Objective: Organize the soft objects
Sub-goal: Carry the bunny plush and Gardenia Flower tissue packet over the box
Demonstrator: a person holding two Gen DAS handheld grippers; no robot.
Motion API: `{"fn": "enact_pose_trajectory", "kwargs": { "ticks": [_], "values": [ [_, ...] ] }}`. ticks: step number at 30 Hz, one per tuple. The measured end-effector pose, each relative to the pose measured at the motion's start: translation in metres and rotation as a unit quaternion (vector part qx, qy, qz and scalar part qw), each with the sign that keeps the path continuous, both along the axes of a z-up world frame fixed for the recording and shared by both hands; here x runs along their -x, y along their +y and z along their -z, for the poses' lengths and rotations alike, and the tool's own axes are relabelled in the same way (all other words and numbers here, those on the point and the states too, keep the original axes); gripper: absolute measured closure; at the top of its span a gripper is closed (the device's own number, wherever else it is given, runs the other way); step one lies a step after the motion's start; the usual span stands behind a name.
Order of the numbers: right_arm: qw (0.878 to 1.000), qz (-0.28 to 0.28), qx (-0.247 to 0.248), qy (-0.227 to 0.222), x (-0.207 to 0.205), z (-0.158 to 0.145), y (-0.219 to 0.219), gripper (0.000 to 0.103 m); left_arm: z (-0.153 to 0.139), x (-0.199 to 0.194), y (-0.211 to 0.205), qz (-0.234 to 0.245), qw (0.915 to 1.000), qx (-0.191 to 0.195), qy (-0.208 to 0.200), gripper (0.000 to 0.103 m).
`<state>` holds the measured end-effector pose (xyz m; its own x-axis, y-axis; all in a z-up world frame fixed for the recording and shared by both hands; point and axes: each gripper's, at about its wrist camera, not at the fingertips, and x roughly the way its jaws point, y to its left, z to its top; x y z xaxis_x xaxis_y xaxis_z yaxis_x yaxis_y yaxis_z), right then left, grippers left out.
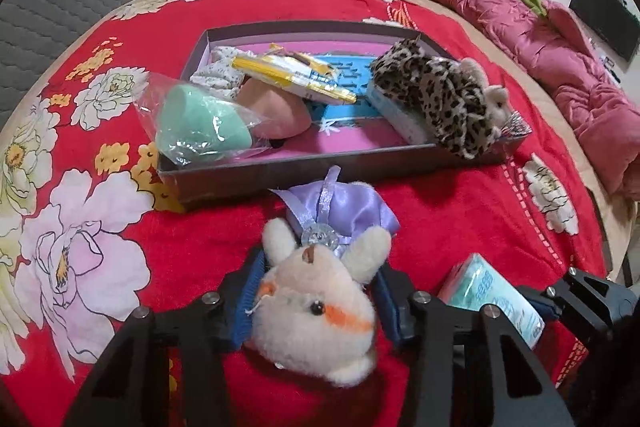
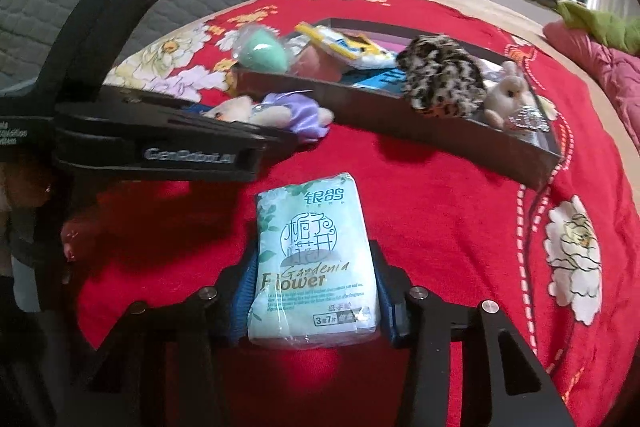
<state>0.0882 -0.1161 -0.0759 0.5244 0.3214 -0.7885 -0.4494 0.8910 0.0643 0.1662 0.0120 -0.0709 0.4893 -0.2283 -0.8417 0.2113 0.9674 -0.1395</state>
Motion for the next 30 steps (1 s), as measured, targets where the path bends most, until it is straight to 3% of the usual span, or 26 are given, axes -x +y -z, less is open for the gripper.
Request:
{"fn": "enact_pose_trajectory", "kwargs": {
  "ticks": [30],
  "values": [
    [0.996,0.075,-0.024,-0.051,-0.006,-0.039,-0.041,0.052,-0.046,0.012,-0.005,0.008,0.9975,0.033,-0.062,0.053]
  ]
}}
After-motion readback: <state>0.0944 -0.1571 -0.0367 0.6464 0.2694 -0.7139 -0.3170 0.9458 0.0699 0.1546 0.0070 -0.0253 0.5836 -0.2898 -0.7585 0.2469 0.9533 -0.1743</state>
